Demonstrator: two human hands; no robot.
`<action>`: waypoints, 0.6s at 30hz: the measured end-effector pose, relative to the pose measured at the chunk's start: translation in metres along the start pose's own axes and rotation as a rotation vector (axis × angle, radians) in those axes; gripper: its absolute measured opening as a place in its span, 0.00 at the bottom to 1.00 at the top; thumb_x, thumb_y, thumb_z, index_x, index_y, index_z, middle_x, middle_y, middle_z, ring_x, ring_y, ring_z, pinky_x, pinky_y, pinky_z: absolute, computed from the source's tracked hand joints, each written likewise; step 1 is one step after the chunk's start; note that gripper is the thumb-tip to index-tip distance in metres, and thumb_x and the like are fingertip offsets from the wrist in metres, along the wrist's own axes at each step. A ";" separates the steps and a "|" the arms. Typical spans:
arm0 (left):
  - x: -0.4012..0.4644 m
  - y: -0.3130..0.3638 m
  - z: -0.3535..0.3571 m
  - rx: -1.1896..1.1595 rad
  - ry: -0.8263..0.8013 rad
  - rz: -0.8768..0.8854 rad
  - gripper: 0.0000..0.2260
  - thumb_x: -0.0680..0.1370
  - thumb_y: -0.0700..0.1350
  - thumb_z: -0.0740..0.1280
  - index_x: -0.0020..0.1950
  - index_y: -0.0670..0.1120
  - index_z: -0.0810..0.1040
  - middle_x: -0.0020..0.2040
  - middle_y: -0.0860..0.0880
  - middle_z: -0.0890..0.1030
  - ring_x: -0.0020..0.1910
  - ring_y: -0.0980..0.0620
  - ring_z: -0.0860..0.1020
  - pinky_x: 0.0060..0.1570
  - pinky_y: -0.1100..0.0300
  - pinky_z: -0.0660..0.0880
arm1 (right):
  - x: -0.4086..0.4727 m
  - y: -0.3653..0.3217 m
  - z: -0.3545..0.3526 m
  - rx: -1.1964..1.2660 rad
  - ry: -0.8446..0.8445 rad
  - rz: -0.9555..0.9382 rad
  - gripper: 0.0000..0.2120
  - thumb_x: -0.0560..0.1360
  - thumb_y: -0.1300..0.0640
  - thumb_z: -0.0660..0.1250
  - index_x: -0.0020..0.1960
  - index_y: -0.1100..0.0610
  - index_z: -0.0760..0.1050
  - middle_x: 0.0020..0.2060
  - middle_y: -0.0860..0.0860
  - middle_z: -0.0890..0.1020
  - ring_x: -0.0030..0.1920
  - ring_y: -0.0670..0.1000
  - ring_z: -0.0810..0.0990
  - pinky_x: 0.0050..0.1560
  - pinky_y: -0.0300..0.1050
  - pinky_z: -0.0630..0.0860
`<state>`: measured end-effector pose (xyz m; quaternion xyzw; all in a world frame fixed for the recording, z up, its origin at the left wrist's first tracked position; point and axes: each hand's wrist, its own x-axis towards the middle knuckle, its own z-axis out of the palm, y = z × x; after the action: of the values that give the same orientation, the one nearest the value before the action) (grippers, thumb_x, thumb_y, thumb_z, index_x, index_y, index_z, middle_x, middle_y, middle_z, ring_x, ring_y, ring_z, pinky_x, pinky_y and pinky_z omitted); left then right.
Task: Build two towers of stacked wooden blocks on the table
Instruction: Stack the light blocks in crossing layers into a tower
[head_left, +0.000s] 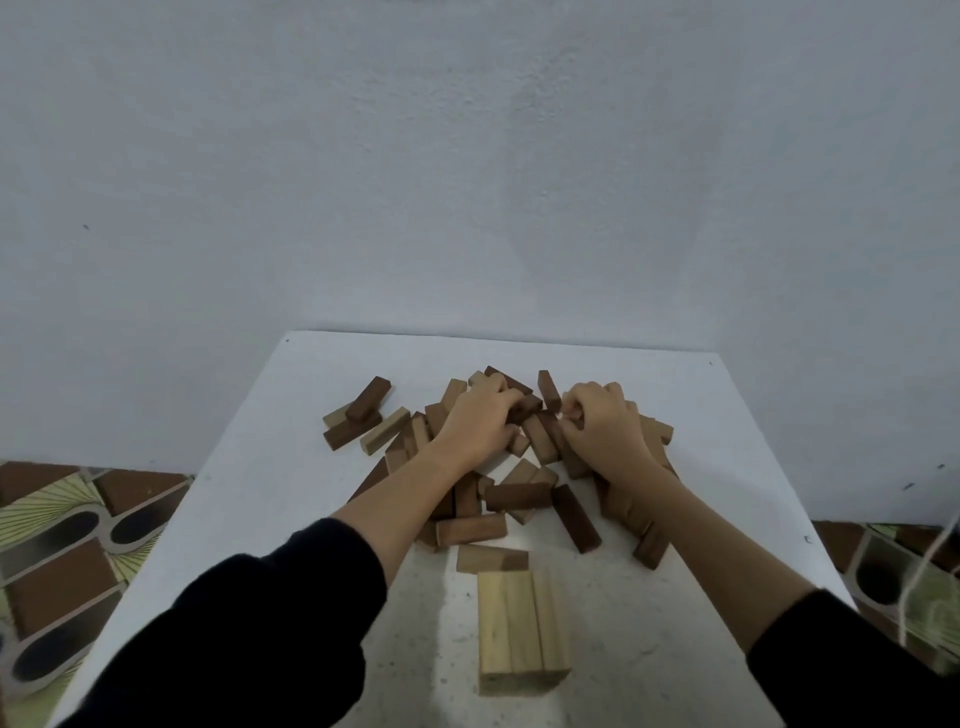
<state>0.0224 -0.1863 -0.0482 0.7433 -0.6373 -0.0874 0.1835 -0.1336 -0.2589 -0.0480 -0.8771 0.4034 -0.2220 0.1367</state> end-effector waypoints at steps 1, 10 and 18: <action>0.001 -0.002 0.000 -0.008 0.018 -0.006 0.15 0.75 0.39 0.68 0.61 0.41 0.76 0.55 0.43 0.73 0.55 0.45 0.70 0.53 0.53 0.70 | 0.007 0.000 0.000 0.000 0.018 -0.016 0.03 0.71 0.66 0.63 0.41 0.61 0.75 0.41 0.55 0.77 0.48 0.58 0.71 0.43 0.46 0.60; 0.005 -0.019 -0.001 -0.048 0.085 -0.208 0.09 0.73 0.37 0.63 0.53 0.40 0.75 0.57 0.43 0.72 0.57 0.45 0.68 0.50 0.55 0.69 | 0.054 -0.003 0.001 -0.295 -0.292 -0.033 0.12 0.78 0.60 0.56 0.52 0.57 0.78 0.56 0.53 0.74 0.58 0.54 0.66 0.53 0.46 0.64; 0.010 -0.027 -0.003 -0.156 0.129 -0.232 0.08 0.76 0.42 0.63 0.52 0.45 0.80 0.55 0.47 0.75 0.57 0.46 0.70 0.53 0.51 0.70 | 0.057 -0.029 0.019 -0.269 -0.470 -0.171 0.14 0.76 0.52 0.62 0.61 0.54 0.74 0.59 0.51 0.74 0.63 0.54 0.66 0.60 0.50 0.63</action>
<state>0.0498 -0.1922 -0.0544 0.7994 -0.5253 -0.1094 0.2702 -0.0729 -0.2834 -0.0363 -0.9456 0.3110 0.0321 0.0898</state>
